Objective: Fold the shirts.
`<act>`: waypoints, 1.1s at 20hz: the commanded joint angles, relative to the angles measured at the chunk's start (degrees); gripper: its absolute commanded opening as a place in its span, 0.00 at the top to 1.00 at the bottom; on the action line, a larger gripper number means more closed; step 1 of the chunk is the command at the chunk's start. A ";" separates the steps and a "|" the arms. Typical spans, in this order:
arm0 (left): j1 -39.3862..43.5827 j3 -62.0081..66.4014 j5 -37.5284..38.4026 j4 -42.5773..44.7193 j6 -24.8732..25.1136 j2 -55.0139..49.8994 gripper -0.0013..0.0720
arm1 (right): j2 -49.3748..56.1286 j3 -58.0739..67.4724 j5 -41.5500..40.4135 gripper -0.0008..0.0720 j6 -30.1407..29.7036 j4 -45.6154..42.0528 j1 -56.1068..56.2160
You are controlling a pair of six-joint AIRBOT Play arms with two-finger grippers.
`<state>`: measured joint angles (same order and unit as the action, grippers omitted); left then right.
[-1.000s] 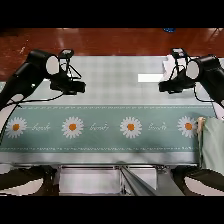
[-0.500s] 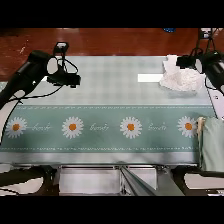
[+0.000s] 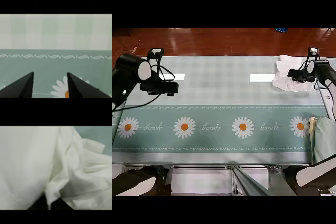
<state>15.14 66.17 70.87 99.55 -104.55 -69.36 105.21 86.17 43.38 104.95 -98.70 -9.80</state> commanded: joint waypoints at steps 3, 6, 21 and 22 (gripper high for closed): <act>2.64 -11.54 -0.70 -5.29 -0.13 12.74 0.28 | 0.24 7.26 12.98 0.96 -14.36 16.31 -0.28; 2.25 -17.46 0.26 -5.51 -0.17 19.71 0.28 | -7.13 14.69 13.42 0.96 -17.22 21.51 0.83; 2.45 -34.49 -7.87 -17.25 -4.59 34.71 0.29 | -38.95 31.36 13.79 0.96 -30.49 41.44 3.96; 2.45 -34.49 -7.93 -17.55 -4.57 34.71 0.29 | -39.69 31.36 15.76 0.96 -31.50 43.65 3.96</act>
<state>17.54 32.12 64.31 83.88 -108.92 -35.00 69.10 117.16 55.48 77.17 -61.52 -5.91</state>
